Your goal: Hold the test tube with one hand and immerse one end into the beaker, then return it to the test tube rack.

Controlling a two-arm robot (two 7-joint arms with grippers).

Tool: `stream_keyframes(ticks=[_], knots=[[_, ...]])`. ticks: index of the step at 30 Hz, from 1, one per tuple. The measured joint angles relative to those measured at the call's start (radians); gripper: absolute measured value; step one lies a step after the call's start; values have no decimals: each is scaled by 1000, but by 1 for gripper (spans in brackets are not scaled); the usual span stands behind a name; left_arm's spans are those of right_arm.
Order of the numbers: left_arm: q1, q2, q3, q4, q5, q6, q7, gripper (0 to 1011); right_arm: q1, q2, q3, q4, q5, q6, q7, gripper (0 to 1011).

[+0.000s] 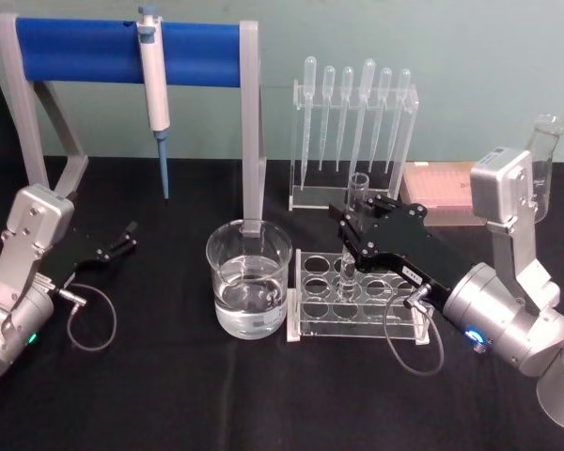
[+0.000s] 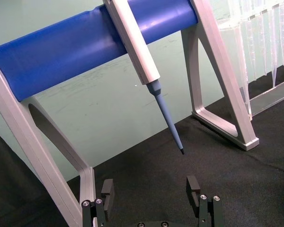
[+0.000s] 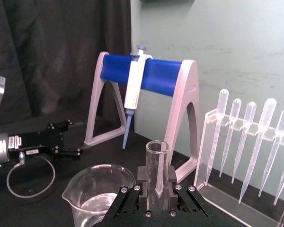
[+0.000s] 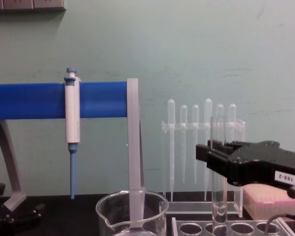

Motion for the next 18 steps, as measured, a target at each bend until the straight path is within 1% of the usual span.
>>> stream_keyframes(ticks=[11, 16, 18], knots=[[0, 0, 0, 0, 0, 0, 0, 1000, 15, -19, -17, 64, -30, -2, 8, 226], [0, 0, 0, 0, 0, 0, 0, 1000, 24, -20, -26, 74, -45, 12, 14, 226], [0, 0, 0, 0, 0, 0, 0, 1000, 33, -15, -34, 74, -57, 35, 17, 241]])
